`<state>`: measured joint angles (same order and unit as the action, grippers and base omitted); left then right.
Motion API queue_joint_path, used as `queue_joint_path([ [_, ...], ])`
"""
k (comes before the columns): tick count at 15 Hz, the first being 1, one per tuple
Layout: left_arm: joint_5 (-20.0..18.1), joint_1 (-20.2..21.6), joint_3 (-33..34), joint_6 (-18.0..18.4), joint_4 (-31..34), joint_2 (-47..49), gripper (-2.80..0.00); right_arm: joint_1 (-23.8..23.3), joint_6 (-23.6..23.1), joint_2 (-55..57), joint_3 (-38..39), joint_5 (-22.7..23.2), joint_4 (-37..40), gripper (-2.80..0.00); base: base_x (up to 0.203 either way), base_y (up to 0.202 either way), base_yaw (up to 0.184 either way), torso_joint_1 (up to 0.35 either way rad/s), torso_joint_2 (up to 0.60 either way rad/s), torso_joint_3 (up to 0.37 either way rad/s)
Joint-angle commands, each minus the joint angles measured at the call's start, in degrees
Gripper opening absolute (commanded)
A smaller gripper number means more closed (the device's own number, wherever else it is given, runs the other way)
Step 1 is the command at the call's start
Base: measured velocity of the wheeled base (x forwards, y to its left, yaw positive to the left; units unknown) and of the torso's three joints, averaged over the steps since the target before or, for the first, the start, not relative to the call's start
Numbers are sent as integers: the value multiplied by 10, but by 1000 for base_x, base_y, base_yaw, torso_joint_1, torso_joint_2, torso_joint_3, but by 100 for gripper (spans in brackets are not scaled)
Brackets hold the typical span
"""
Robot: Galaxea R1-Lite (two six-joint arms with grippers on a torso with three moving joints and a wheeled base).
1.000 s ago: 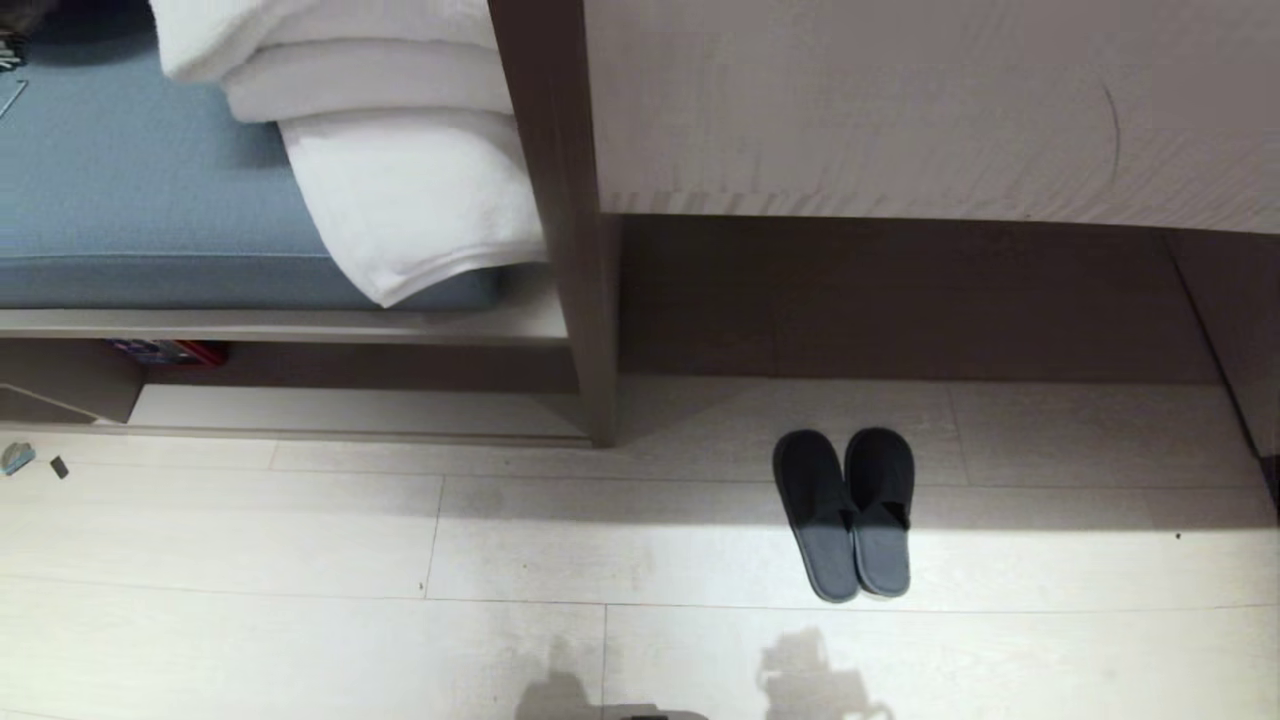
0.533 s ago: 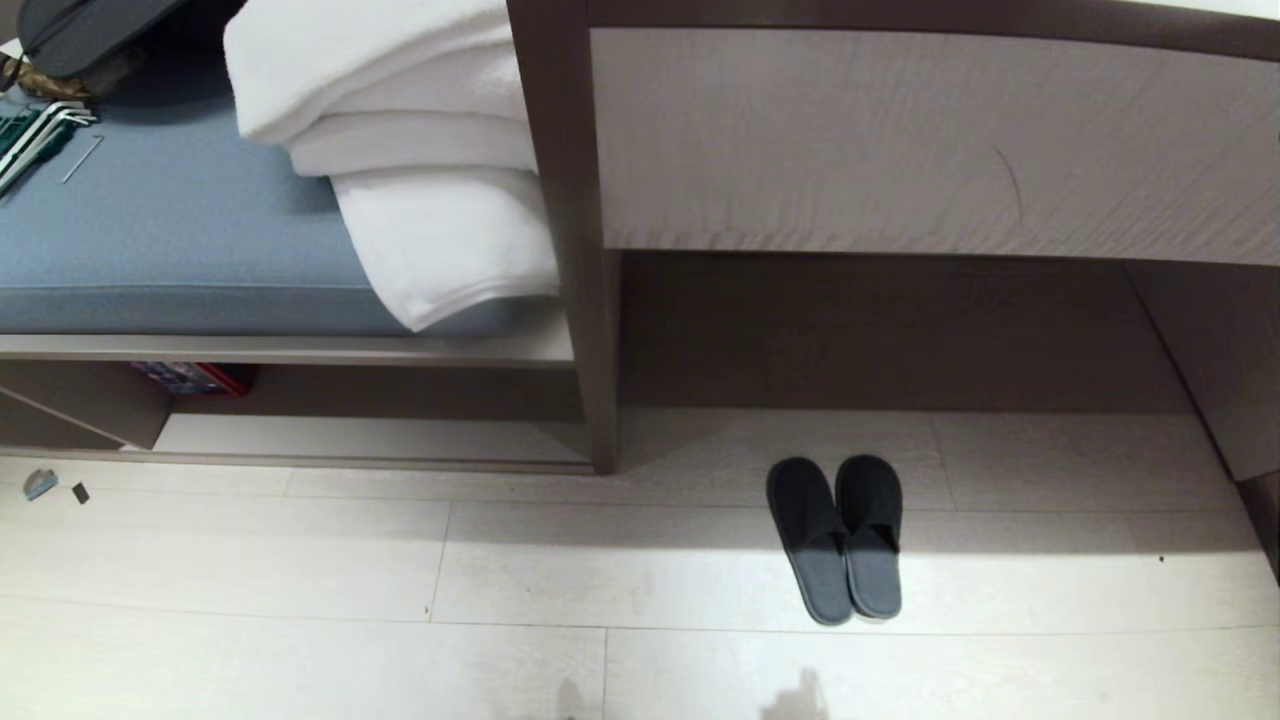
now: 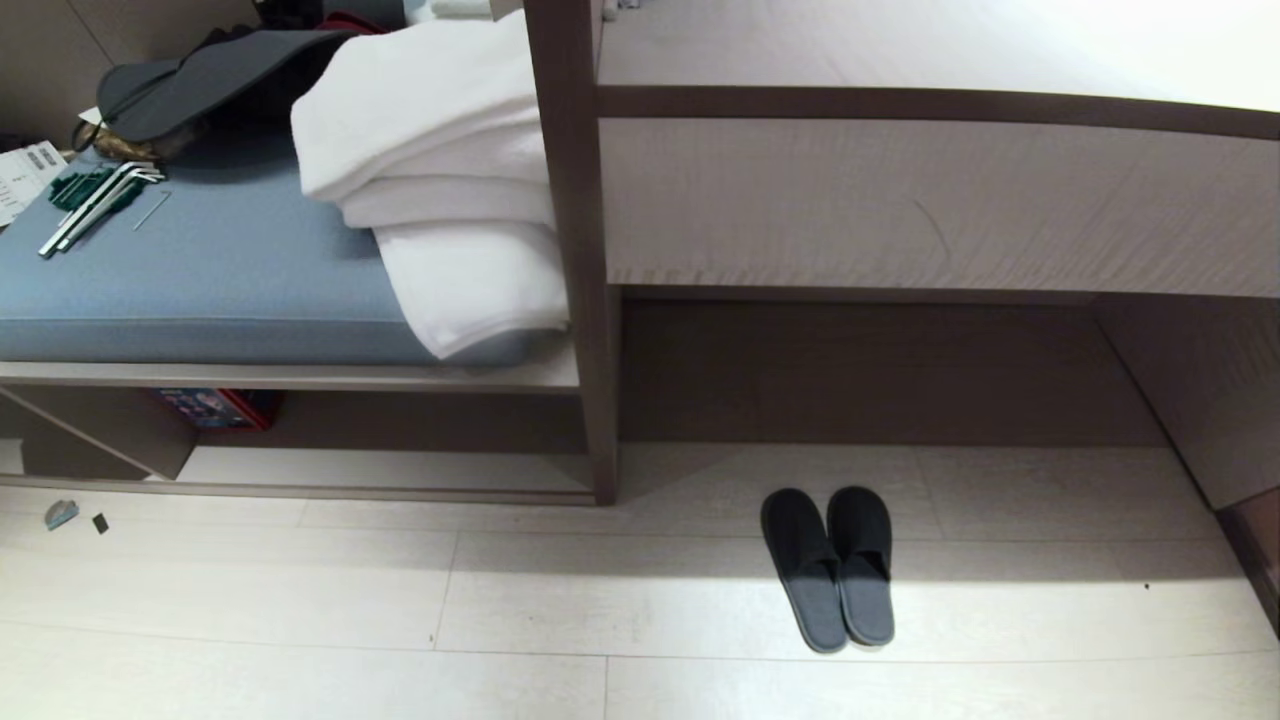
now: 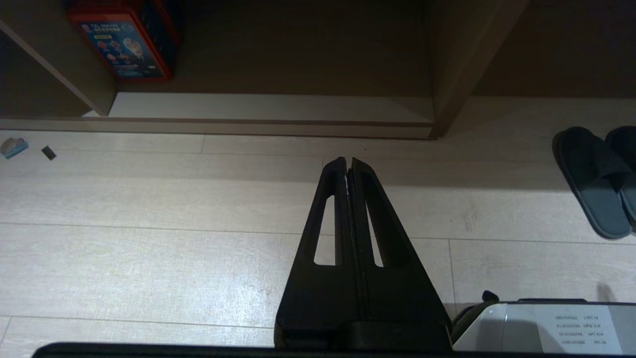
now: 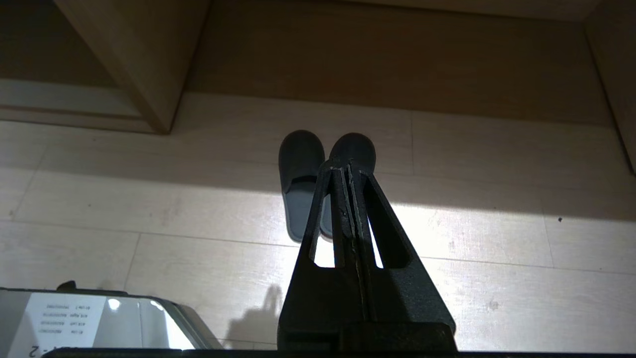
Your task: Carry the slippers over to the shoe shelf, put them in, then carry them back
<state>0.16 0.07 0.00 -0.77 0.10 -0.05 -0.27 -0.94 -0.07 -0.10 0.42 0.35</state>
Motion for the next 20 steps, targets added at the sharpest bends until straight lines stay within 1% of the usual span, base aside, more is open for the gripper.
queue_joint_path([
  [1, 0, 0, 0, 0, 0, 0, -280, 0, 0, 0, -1, 0, 0, -280, 0, 0, 0, -1, -1, 201],
  [20, 0, 0, 0, 0, 0, 0, -280, 0, 5, 0, 0, -1, -1, -280, 0, 0, 0, 3, 3, 202],
])
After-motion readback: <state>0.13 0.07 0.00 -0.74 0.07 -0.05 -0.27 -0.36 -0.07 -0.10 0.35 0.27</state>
